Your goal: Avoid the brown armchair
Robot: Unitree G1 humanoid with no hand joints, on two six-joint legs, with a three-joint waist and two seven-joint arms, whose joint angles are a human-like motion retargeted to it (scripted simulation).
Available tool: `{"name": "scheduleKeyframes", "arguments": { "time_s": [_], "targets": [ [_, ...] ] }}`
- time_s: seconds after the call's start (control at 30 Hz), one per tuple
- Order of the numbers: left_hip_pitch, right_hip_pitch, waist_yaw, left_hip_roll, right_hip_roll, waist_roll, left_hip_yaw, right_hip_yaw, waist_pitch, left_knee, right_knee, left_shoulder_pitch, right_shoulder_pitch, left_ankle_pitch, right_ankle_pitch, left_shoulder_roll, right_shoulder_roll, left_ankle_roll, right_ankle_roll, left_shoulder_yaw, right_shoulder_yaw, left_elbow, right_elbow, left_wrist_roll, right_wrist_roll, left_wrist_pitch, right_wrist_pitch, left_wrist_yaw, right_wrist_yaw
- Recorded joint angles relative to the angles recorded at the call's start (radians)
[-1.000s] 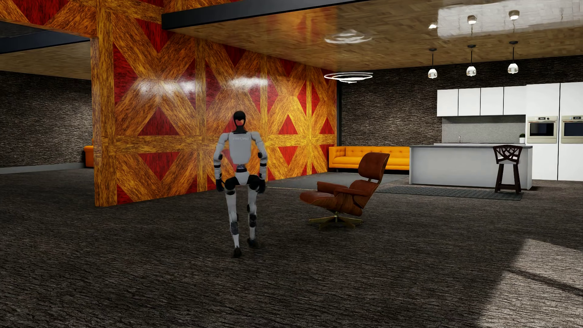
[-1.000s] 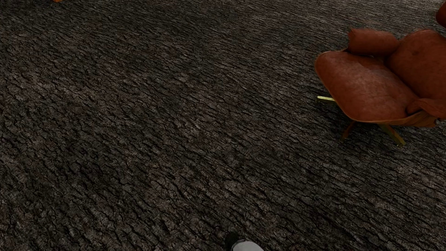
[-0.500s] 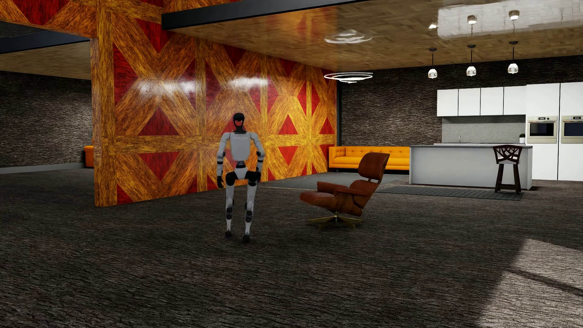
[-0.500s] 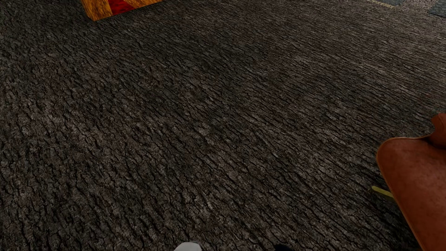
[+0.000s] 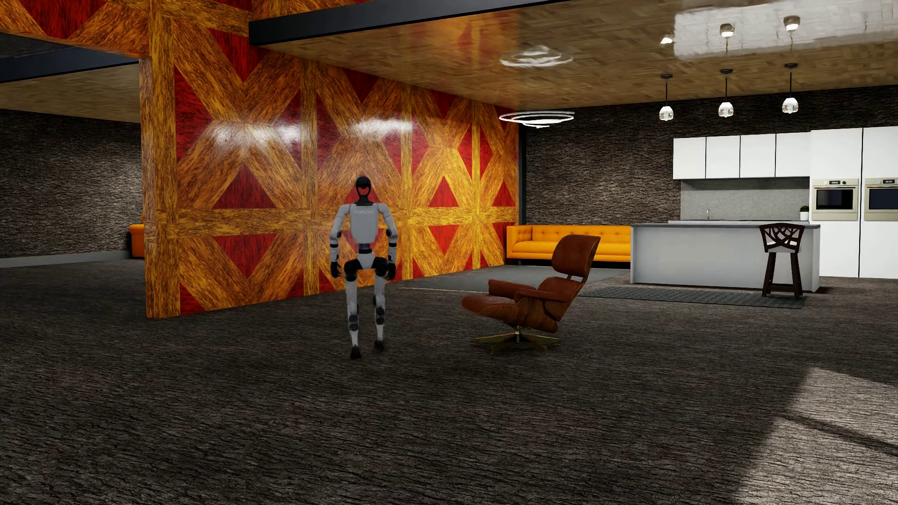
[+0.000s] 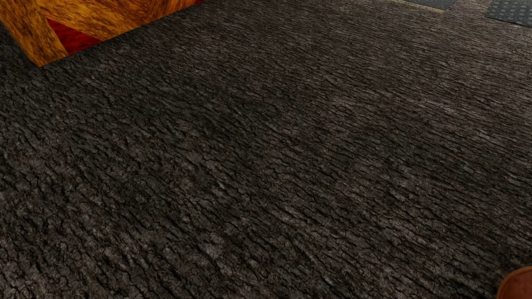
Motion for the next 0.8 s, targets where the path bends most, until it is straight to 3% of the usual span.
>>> {"name": "scheduleKeyframes", "arguments": {
  "time_s": [0.03, 0.07, 0.1, 0.13, 0.17, 0.2, 0.23, 0.3, 0.4, 0.43, 0.47, 0.5, 0.53, 0.57, 0.6, 0.63, 0.67, 0.7, 0.8],
  "targets": [
    [0.036, -0.026, -0.014, 0.003, 0.006, 0.009, 0.000, 0.000, -0.003, 0.012, -0.007, 0.001, 0.018, -0.015, -0.023, 0.007, -0.018, 0.000, 0.000, 0.024, 0.032, -0.016, -0.021, 0.000, 0.000, 0.000, 0.000, 0.000, 0.000],
    [0.069, -0.043, -0.027, 0.001, 0.016, 0.012, 0.000, 0.000, -0.008, 0.037, 0.035, 0.013, 0.036, 0.006, 0.121, 0.005, -0.025, 0.000, 0.000, 0.052, 0.041, -0.020, -0.019, 0.000, 0.000, 0.000, 0.000, 0.000, 0.000],
    [0.086, -0.032, -0.024, 0.022, 0.046, 0.031, 0.000, 0.000, -0.015, 0.111, 0.080, 0.041, 0.058, 0.098, 0.246, -0.001, -0.026, 0.000, 0.000, 0.092, 0.031, -0.023, -0.019, 0.000, 0.000, 0.000, 0.000, 0.000, 0.000],
    [0.005, -0.024, -0.007, 0.068, 0.092, 0.055, 0.000, 0.000, -0.029, 0.322, 0.132, 0.054, 0.067, 0.273, 0.325, -0.014, -0.023, 0.000, 0.000, 0.088, 0.038, 0.018, -0.006, 0.000, 0.000, 0.000, 0.000, 0.000, 0.000],
    [-0.099, 0.017, 0.033, 0.078, 0.120, 0.057, 0.000, 0.000, -0.030, 0.570, 0.179, 0.068, 0.063, 0.350, 0.311, -0.016, -0.022, 0.000, 0.000, 0.072, 0.050, 0.059, 0.014, 0.000, 0.000, 0.000, 0.000, 0.000, 0.000],
    [-0.207, 0.101, 0.055, 0.107, 0.147, 0.083, 0.000, 0.000, -0.008, 0.759, 0.167, 0.070, 0.057, 0.223, 0.248, -0.021, -0.030, 0.000, 0.000, 0.057, 0.043, 0.087, -0.006, 0.000, 0.000, 0.000, 0.000, 0.000, 0.000],
    [-0.305, 0.212, 0.084, 0.100, 0.145, 0.083, 0.000, 0.000, 0.016, 0.814, 0.121, 0.064, 0.040, 0.116, 0.174, -0.028, -0.031, 0.000, 0.000, 0.022, 0.042, 0.111, -0.015, 0.000, 0.000, 0.000, 0.000, 0.000, 0.000],
    [-0.431, 0.383, 0.203, 0.077, 0.124, 0.053, 0.000, 0.000, 0.031, 0.600, 0.066, 0.087, -0.019, 0.038, 0.052, -0.030, -0.041, 0.000, 0.000, -0.036, 0.041, 0.140, -0.012, 0.000, 0.000, 0.000, 0.000, 0.000, 0.000],
    [-0.569, 0.562, 0.304, 0.066, 0.093, 0.001, 0.000, 0.000, 0.001, 0.048, -0.034, 0.149, -0.092, 0.122, -0.167, -0.014, -0.051, 0.000, 0.000, 0.002, -0.059, 0.135, -0.088, 0.000, 0.000, 0.000, 0.000, 0.000, 0.000],
    [-0.610, 0.615, 0.327, 0.077, 0.077, -0.010, 0.000, 0.000, -0.012, -0.019, -0.045, 0.162, -0.098, 0.149, -0.211, -0.012, -0.059, 0.000, 0.000, 0.018, -0.104, 0.141, -0.128, 0.000, 0.000, 0.000, 0.000, 0.000, 0.000],
    [-0.649, 0.638, 0.359, 0.112, 0.078, -0.030, 0.000, 0.000, -0.032, 0.000, -0.028, 0.184, -0.130, 0.145, -0.248, -0.008, -0.069, 0.000, 0.000, 0.020, -0.082, 0.146, -0.119, 0.000, 0.000, 0.000, 0.000, 0.000, 0.000],
    [-0.650, 0.697, 0.400, 0.103, 0.065, -0.051, 0.000, 0.000, -0.022, 0.087, 0.020, 0.194, -0.111, 0.207, -0.258, 0.006, -0.062, 0.000, 0.000, 0.005, -0.106, 0.158, -0.148, 0.000, 0.000, 0.000, 0.000, 0.000, 0.000],
    [-0.691, 0.679, 0.419, 0.075, 0.038, -0.086, 0.000, 0.000, -0.030, 0.212, 0.150, 0.209, -0.114, 0.252, -0.140, -0.005, -0.060, 0.000, 0.000, 0.062, -0.200, 0.169, -0.190, 0.000, 0.000, 0.000, 0.000, 0.000, 0.000],
    [-0.650, 0.632, 0.429, 0.063, 0.022, -0.121, 0.000, 0.000, -0.019, 0.287, 0.364, 0.192, -0.103, 0.221, 0.099, 0.001, -0.028, 0.000, 0.000, 0.020, -0.136, 0.217, -0.132, 0.000, 0.000, 0.000, 0.000, 0.000, 0.000],
    [-0.617, 0.543, 0.391, 0.060, 0.017, -0.124, 0.000, 0.000, -0.011, 0.329, 0.584, 0.177, -0.105, 0.167, 0.270, -0.008, -0.020, 0.000, 0.000, 0.014, -0.115, 0.246, -0.120, 0.000, 0.000, 0.000, 0.000, 0.000, 0.000],
    [-0.558, 0.440, 0.346, 0.057, -0.007, -0.130, 0.000, 0.000, -0.002, 0.325, 0.727, 0.163, -0.112, 0.130, 0.336, -0.021, -0.012, 0.000, 0.000, 0.008, -0.068, 0.260, -0.110, 0.000, 0.000, 0.000, 0.000, 0.000, 0.000],
    [-0.471, 0.342, 0.302, 0.089, 0.006, -0.103, 0.000, 0.000, 0.006, 0.288, 0.774, 0.158, -0.100, 0.119, 0.343, -0.037, -0.007, 0.000, 0.000, 0.002, -0.039, 0.253, -0.112, 0.000, 0.000, 0.000, 0.000, 0.000, 0.000],
    [-0.378, 0.223, 0.257, 0.099, -0.004, -0.098, 0.000, 0.000, 0.009, 0.235, 0.756, 0.152, -0.103, 0.102, 0.331, -0.045, 0.027, 0.000, 0.000, -0.003, -0.046, 0.235, -0.035, 0.000, 0.000, 0.000, 0.000, 0.000, 0.000],
    [-0.112, -0.038, 0.076, 0.142, -0.004, -0.031, 0.000, 0.000, 0.000, 0.082, 0.394, 0.168, -0.014, -0.003, 0.411, -0.033, 0.016, 0.000, 0.000, -0.029, -0.011, 0.078, -0.043, 0.000, 0.000, 0.000, 0.000, 0.000, 0.000]
  ]
}}
